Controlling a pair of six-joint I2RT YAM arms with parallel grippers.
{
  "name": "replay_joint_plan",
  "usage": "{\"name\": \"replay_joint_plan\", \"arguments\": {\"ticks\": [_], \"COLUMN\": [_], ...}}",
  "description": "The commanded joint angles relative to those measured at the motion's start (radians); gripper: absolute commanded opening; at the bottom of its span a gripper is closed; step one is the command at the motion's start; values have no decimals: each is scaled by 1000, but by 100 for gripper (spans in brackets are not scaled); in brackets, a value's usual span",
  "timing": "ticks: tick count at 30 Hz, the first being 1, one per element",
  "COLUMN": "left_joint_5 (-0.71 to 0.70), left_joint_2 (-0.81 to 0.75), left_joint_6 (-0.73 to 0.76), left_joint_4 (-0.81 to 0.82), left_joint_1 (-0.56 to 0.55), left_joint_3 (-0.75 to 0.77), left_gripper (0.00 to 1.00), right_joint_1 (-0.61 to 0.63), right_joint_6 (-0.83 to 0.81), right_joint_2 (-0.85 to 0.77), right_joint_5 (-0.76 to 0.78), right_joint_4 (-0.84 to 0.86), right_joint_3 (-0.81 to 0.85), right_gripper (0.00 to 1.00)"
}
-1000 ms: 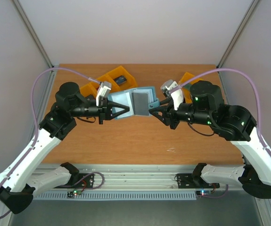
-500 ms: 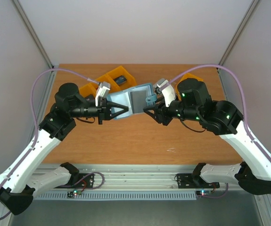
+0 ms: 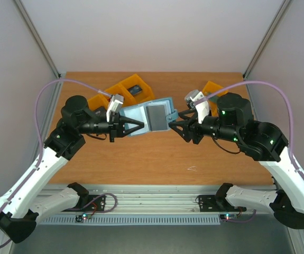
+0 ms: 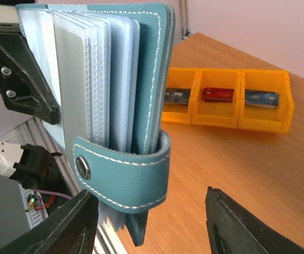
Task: Take the credit cards out of the card holder
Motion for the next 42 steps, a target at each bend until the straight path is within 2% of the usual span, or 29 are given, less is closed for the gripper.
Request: {"name": "replay_joint_plan", "arguments": {"ticks": [1,13,25,31,33,34,35,38,39,40,42], "left_joint_5": [39,49,25,16,15,16,17,26,33,41,62], "left_joint_2": [-20,-15,-14,-15,-15,-15,-15,-21,-23,-26,-33], "left_joint_6": [-7,1,16,31,30,31,31,33,40,49,88], "left_joint_4": [93,92,61,39,42,42,43,26,12,-9,-49], "left_joint_1": [-2,-2,-5,-5,-7,-7,-7,-7,-7,-5,-5], "left_joint_3": [-2,-2,-2,-4,-7,-8,-8,-10,-8,-7,-8], "left_gripper": [0,0,0,0,0,0,0,0,1,8,32], "right_joint_1": [-13,-15,-15,-15,-16,-15,-15,-15,-15,-16,-16], "right_joint_6": [-6,9,24,39,59,68,75,85,89,90,91], "right_joint_2": [-2,41,112,104,106,108,110,101,94,85,76], "right_joint_5": [-9,-15,-260,-255,-242,-247,-250,-217,-188,-160,-105], "right_joint_4": [17,26,14,24,42,51,57,60,51,38,-10], "right_joint_3": [-18,1,63,64,63,63,63,62,61,64,82], "right_gripper": [55,55,76,80,75,66,49,5,2,1,1]}}
